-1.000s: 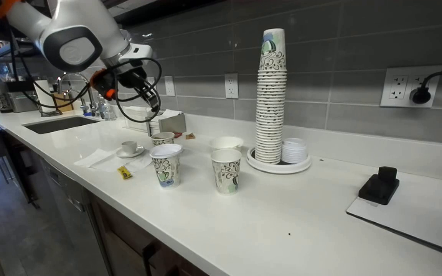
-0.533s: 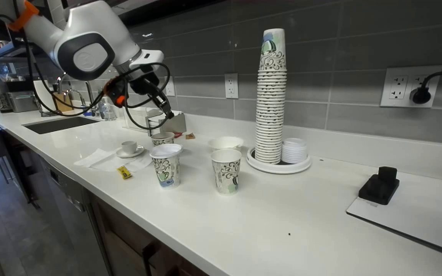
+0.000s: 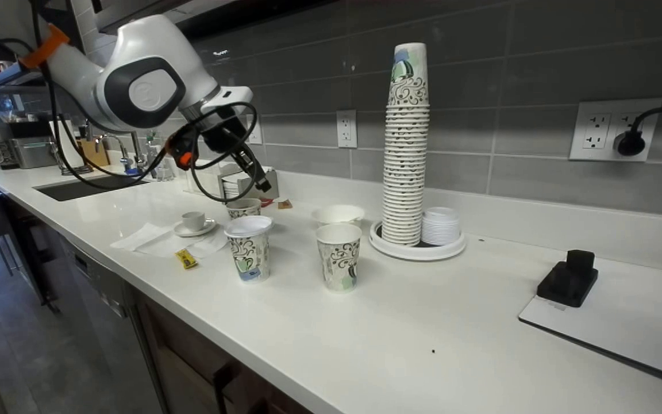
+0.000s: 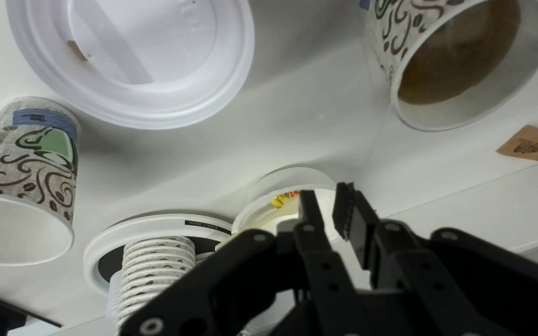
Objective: Remove the teabag from the cup and place it on the table
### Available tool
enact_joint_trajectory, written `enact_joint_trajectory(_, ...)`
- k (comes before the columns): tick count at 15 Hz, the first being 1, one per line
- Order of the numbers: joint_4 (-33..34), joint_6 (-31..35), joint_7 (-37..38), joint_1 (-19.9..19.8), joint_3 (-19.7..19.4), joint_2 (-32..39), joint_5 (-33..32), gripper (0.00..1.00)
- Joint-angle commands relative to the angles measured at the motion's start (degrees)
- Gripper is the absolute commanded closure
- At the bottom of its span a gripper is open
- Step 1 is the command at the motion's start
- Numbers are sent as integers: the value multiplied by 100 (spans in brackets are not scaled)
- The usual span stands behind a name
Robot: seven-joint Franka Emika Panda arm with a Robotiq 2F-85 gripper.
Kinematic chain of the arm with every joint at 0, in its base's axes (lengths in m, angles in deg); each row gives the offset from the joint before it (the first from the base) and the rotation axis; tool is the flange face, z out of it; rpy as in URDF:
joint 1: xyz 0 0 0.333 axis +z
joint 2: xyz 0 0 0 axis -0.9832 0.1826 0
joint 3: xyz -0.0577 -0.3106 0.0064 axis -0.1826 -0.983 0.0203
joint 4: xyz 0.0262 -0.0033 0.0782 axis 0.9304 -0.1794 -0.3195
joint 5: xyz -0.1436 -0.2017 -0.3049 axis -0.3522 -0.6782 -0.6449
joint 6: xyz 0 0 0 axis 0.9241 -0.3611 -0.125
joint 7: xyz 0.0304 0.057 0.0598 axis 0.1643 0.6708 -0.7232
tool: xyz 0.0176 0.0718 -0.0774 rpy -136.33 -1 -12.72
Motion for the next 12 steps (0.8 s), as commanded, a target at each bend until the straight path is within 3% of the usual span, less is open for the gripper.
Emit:
enact_joint_trajectory(1, 243, -296, 500, -261, 213, 12, -507, 46)
enact_joint_trajectory(5, 440, -929, 569, -293, 255, -90, -816, 18)
enact_joint_trajectory(8, 624, -1364, 1064, -510, 405, -50, -1782, 0)
enact_joint_trajectory(10, 751, -1740, 1641, -692, 549, -17, -2671, 0)
enact_joint_trajectory(12, 890, -2424, 1704, -407, 344, 3, -3065, 0)
